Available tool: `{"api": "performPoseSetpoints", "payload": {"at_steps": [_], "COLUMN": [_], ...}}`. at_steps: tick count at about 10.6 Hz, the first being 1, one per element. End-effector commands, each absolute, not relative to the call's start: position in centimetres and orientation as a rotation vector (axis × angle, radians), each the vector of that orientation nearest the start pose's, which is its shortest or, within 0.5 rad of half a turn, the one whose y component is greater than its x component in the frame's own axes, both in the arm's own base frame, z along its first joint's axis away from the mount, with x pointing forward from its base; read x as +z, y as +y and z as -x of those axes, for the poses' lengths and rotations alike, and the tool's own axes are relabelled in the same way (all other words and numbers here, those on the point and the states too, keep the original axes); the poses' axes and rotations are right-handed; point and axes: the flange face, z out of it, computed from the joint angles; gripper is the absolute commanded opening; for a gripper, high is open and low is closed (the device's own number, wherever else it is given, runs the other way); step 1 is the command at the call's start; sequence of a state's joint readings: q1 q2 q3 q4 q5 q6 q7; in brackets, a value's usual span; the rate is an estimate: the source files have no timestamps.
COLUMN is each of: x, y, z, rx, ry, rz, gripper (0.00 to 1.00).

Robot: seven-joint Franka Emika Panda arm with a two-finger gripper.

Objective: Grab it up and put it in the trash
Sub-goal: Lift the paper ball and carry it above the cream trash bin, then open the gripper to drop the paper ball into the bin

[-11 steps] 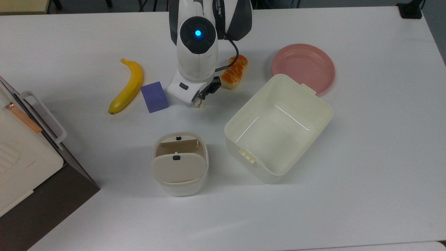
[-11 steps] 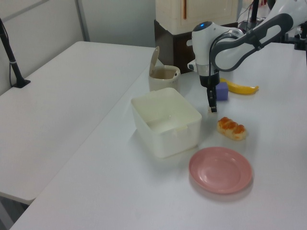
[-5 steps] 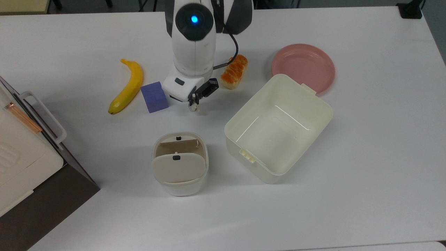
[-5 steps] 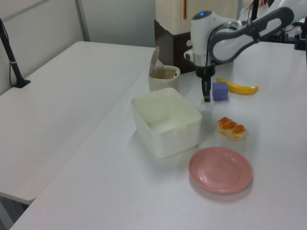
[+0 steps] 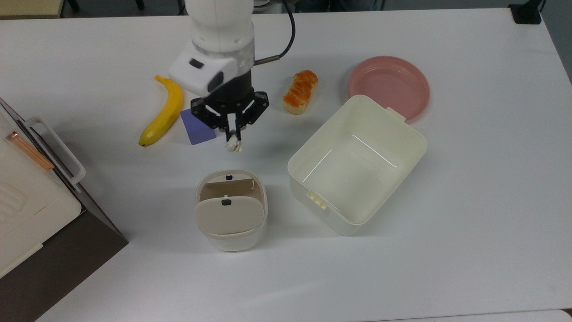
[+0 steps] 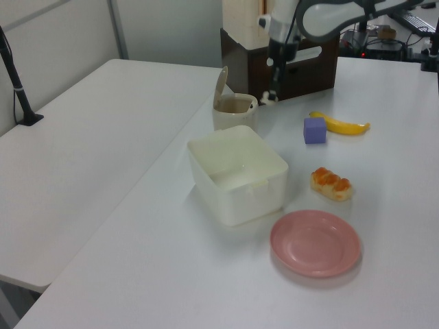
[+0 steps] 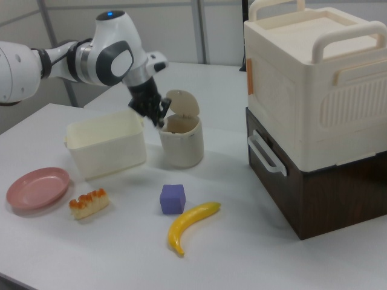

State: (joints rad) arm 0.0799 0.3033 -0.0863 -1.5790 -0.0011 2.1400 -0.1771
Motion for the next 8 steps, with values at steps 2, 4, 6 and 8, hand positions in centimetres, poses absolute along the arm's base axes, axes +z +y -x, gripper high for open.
{"api": "performPoseSetpoints", "payload": {"at_steps": [2, 4, 6, 8], "x": [51.2, 51.2, 50.6, 49.0], "y": [-1.6, -2.2, -1.8, -1.4], "z": [-70.3, -70.6, -70.5, -69.6], "rx": [-0.884, -0.942, -0.910, -0.781], "ry": [0.056, 0.111, 0.108, 0.103], "rz": [3.042, 3.031, 3.041, 3.074], "gripper": [0.26, 1.00, 1.00, 1.00]}}
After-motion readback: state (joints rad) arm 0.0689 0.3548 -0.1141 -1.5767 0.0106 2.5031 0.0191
